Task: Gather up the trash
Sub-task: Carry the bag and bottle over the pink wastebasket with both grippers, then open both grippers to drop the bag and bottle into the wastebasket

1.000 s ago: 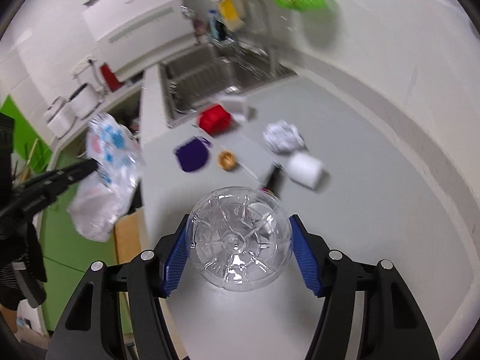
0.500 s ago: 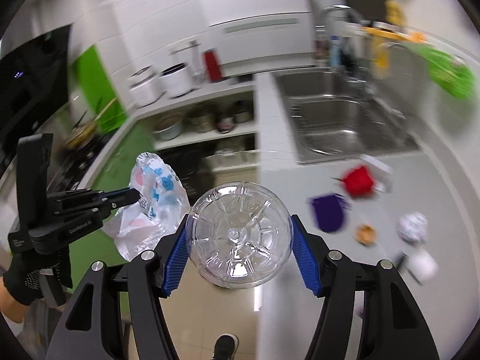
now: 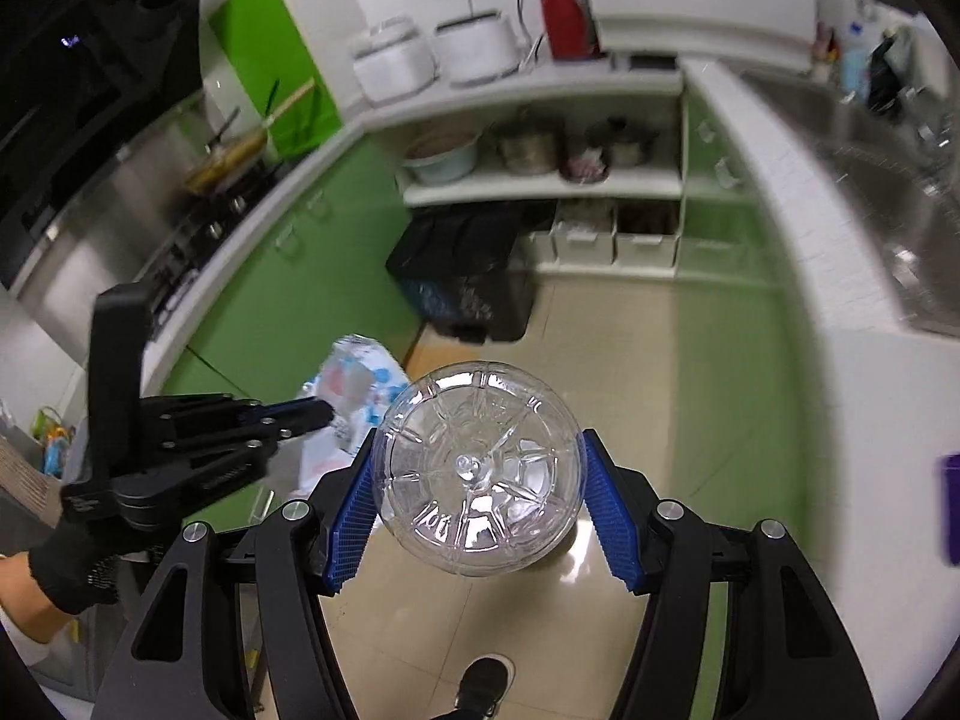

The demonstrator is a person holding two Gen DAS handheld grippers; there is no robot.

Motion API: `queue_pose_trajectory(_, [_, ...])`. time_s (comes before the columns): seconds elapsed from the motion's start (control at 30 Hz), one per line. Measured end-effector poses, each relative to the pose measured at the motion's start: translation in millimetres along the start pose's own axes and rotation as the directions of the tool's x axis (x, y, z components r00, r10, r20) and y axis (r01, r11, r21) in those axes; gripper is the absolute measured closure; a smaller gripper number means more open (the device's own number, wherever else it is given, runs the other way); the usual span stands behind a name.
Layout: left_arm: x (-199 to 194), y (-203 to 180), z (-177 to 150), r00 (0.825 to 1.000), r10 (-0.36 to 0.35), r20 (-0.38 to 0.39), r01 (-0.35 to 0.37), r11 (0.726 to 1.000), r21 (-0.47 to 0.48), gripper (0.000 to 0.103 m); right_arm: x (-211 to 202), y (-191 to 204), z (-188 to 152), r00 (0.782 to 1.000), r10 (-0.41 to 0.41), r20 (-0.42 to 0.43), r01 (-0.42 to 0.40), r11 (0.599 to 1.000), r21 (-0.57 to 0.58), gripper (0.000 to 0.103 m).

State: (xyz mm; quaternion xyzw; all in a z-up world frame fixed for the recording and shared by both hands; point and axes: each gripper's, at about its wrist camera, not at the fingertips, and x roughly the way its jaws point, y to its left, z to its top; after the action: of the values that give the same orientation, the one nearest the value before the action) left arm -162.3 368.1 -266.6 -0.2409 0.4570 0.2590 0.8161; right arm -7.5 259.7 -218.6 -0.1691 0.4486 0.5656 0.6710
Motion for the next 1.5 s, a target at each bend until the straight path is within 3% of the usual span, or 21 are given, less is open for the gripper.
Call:
queue_pose_trajectory(0.3, [177.1,53.3,-46.1,0.99,0.001,-0.14,-0.008,0.999,-0.048,0.1,150.5,-17.9,-45.2,0.994,0.011,-0.105,-0.009,1.0,0.018,0.042])
queue_pose_trajectory(0.53, [276.9,70.5,-70.3,0.982,0.009,-0.191,-0.016,0.999,-0.036,0.099,220.0,-45.9,-77.7,0.99,0.016,-0.143,-0.012,0.999,0.034,0.042])
queue_pose_trajectory(0.67, [311.5,75.6,-79.3,0.979,0.012,-0.202,-0.019,0.999,-0.034,0.094,241.0,-56.5,-88.6,0.988,0.015,-0.154,-0.009,0.999,0.037,0.042])
queue_pose_trajectory(0.7, [318.8,77.2,-81.4,0.978,0.013,-0.206,-0.021,0.999,-0.039,0.091,243.5,-59.2,-90.1,0.988,0.012,-0.157,-0.007,0.999,0.038,0.042])
queue_pose_trajectory(0.73, [324.6,78.2,-83.7,0.978,0.01,-0.21,-0.02,0.999,-0.045,0.078,247.2,-61.1,-91.5,0.987,0.01,-0.159,-0.004,0.999,0.039,0.042])
queue_pose_trajectory(0.77, [328.6,79.2,-86.0,0.977,0.003,-0.211,-0.014,0.999,-0.05,0.069,250.7,-64.1,-92.9,0.987,0.01,-0.163,-0.002,0.999,0.043,0.042])
queue_pose_trajectory(0.8, [331.6,79.7,-86.4,0.978,-0.007,-0.209,-0.005,0.998,-0.056,0.046,254.5,-66.2,-93.4,0.986,0.004,-0.168,0.003,0.999,0.044,0.042])
queue_pose_trajectory(0.83, [332.4,81.1,-87.4,0.98,-0.016,-0.2,0.003,0.998,-0.063,0.016,255.9,-67.0,-94.2,0.985,0.003,-0.171,0.004,0.999,0.043,0.042])
queue_pose_trajectory(0.9, [328.1,83.2,-87.3,0.983,-0.029,-0.179,0.015,0.997,-0.078,0.003,260.6,-66.0,-93.0,0.984,0.003,-0.177,0.004,0.999,0.041,0.042])
queue_pose_trajectory(1.2, [287.9,98.8,-83.1,0.989,0.015,-0.147,-0.03,0.995,-0.099,0.003,289.0,-47.2,-88.0,0.979,0.049,-0.199,-0.046,0.999,0.018,0.042])
queue_pose_trajectory(1.5, [235.1,148.4,-94.1,0.992,0.082,-0.092,-0.095,0.984,-0.149,0.003,346.3,-25.8,-93.6,0.958,0.069,-0.279,-0.076,0.997,-0.017,0.041])
